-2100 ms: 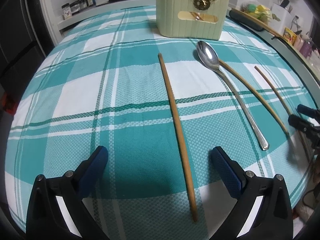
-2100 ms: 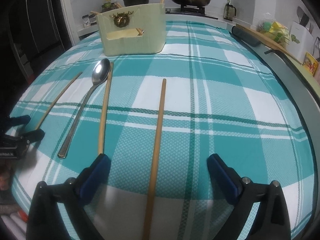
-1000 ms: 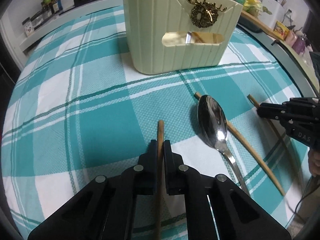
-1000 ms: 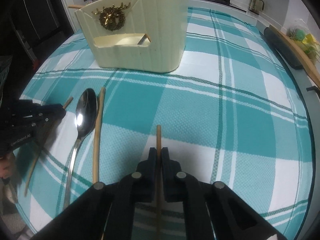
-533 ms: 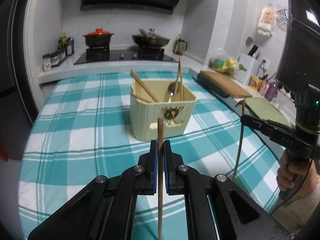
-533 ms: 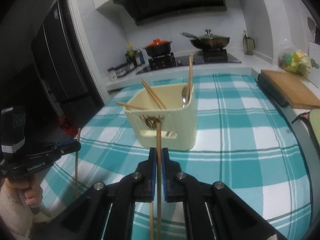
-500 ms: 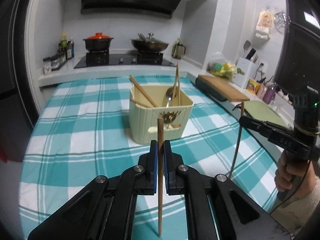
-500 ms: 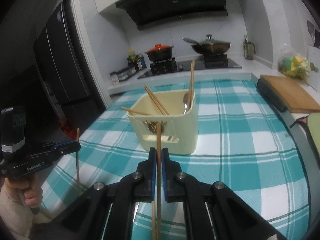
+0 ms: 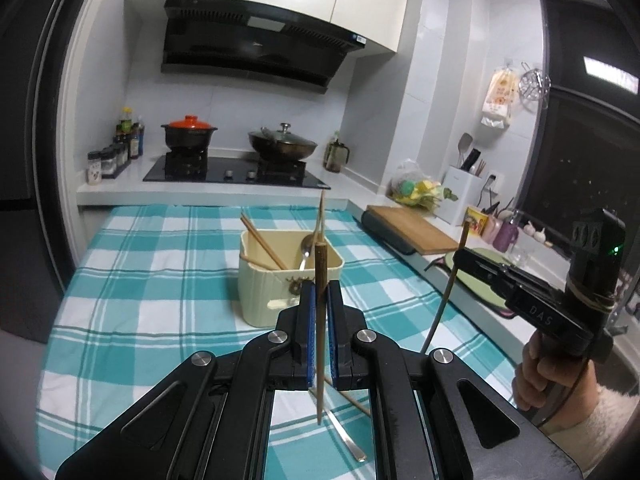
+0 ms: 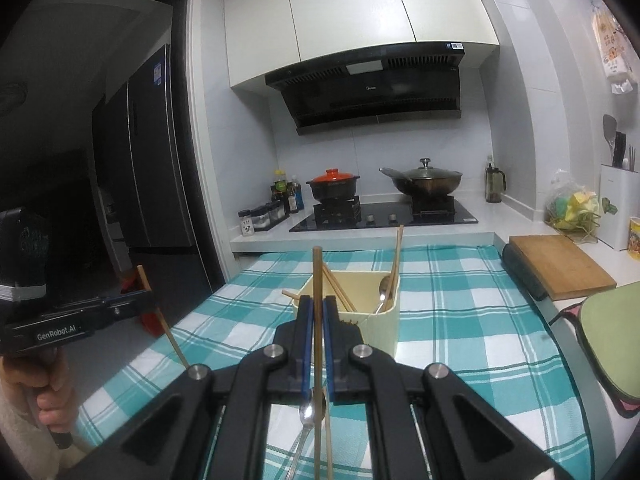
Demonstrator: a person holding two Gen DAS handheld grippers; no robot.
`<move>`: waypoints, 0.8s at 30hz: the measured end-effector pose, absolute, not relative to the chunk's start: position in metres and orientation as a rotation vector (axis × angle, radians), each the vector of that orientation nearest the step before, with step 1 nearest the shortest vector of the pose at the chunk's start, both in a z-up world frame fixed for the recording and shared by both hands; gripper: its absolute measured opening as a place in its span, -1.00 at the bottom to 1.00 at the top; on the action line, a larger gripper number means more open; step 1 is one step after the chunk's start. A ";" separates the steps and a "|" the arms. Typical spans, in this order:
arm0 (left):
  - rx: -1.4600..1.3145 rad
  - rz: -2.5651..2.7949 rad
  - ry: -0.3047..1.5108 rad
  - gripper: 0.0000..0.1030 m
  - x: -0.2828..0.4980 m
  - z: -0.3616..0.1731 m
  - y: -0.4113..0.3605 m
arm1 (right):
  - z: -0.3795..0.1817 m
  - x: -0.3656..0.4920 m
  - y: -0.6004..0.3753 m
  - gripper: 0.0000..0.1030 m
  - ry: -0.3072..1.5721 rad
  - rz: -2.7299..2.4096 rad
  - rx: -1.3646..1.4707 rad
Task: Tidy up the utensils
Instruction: 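Lift both held chopsticks and carry them above the cream holder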
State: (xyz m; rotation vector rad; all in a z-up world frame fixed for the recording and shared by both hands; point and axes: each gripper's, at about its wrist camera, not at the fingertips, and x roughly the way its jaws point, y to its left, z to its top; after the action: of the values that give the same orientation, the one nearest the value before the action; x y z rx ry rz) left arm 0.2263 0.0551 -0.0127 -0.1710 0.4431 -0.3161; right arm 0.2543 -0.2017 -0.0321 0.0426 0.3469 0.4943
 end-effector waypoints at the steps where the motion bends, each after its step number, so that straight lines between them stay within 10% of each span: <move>1: -0.169 -0.317 0.442 -0.92 0.226 -0.011 0.055 | -0.031 0.253 -0.201 -0.90 0.344 0.494 0.036; 24: -0.223 -0.320 0.390 -0.93 0.280 0.042 0.079 | -0.016 0.303 -0.201 -0.90 0.389 0.513 0.009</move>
State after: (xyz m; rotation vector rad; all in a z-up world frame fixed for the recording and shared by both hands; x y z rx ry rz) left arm 0.2805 0.0787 0.0418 -0.2235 0.3903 -0.3197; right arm 0.3034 -0.2006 -0.0162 0.0087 0.3893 0.5127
